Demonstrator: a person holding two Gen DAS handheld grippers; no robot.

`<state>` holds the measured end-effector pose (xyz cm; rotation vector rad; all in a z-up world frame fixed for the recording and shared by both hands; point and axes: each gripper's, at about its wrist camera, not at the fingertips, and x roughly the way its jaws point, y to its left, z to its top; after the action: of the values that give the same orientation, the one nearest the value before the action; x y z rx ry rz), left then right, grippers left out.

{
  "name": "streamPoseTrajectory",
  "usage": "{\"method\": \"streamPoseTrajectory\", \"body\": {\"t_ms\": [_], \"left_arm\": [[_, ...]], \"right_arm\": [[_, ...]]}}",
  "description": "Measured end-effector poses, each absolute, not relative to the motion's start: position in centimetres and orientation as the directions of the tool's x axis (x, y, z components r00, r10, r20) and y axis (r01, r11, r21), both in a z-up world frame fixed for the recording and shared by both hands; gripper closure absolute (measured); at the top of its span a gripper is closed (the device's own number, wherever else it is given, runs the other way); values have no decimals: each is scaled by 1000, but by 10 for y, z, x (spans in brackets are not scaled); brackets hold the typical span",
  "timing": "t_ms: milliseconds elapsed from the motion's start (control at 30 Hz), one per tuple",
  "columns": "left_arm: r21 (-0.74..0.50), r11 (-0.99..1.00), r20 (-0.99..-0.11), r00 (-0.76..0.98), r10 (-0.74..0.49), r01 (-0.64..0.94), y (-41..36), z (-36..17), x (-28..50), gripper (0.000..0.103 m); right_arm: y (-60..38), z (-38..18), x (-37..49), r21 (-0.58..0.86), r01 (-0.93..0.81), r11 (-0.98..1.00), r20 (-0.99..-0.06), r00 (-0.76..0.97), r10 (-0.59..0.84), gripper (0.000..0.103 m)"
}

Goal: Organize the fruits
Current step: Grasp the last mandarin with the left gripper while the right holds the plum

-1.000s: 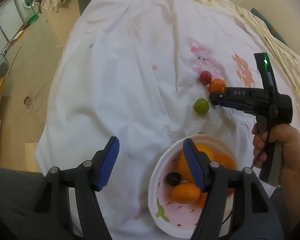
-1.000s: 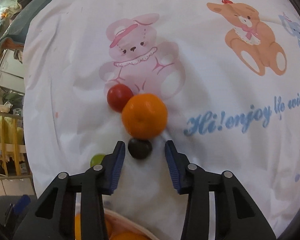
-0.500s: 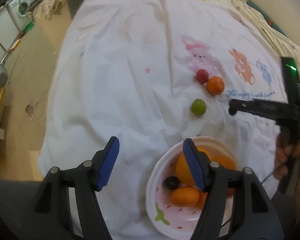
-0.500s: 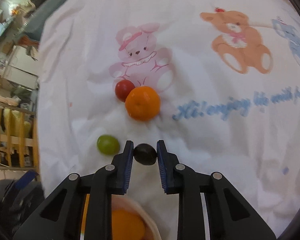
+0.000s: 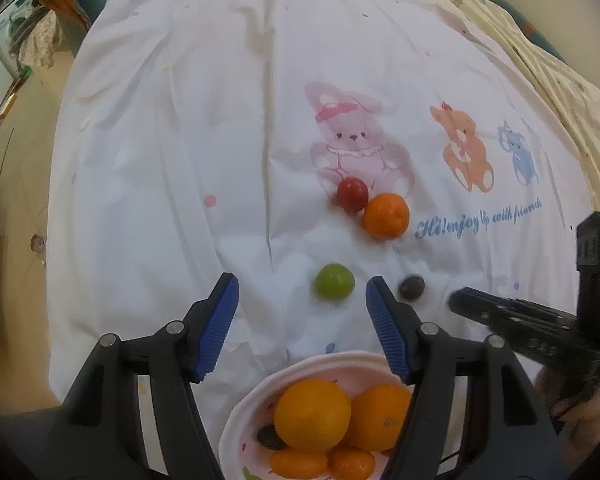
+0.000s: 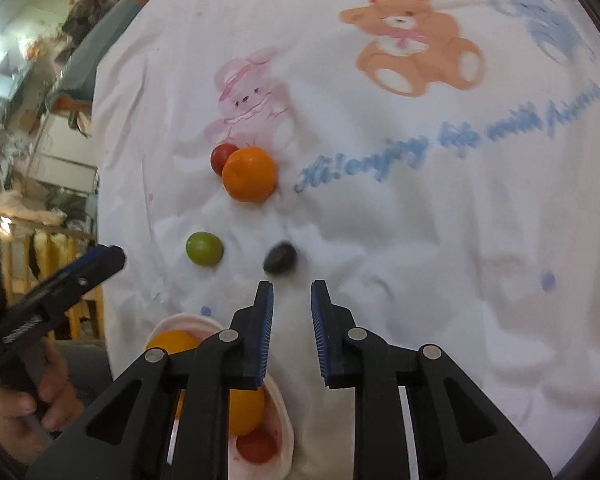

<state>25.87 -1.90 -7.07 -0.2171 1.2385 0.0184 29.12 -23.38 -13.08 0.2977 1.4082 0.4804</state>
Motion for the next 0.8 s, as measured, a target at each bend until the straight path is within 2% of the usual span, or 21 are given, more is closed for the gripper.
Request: {"method": "streamPoseTrajectory", "body": {"t_ms": [100, 167, 233, 333, 433, 633, 800], "left_arm": [[-160, 976, -940, 326, -103, -151, -14, -71, 259, 40], [-160, 973, -942, 322, -101, -164, -10, -72, 257, 40], [-163, 972, -942, 320, -101, -171, -5, -71, 255, 40], [-153, 973, -943, 321, -91, -172, -2, -72, 255, 40], [-149, 973, -946, 312, -89, -174, -3, -75, 260, 40], [-141, 980, -949, 303, -93, -140, -21, -77, 277, 40], [-202, 970, -947, 280, -158, -133, -46, -88, 302, 40]], "right_arm": [[-216, -137, 302, 424, -183, 887, -893, 80, 444, 76], [-204, -149, 306, 392, -187, 901, -913, 41, 406, 63], [-199, -158, 306, 381, -186, 906, -920, 22, 391, 54], [-193, -163, 304, 333, -222, 916, -936, 37, 350, 56], [-190, -163, 298, 275, -280, 920, -952, 55, 301, 78], [-219, -142, 290, 381, -227, 896, -914, 52, 402, 79], [-266, -107, 277, 455, -153, 877, -870, 135, 474, 79]]}}
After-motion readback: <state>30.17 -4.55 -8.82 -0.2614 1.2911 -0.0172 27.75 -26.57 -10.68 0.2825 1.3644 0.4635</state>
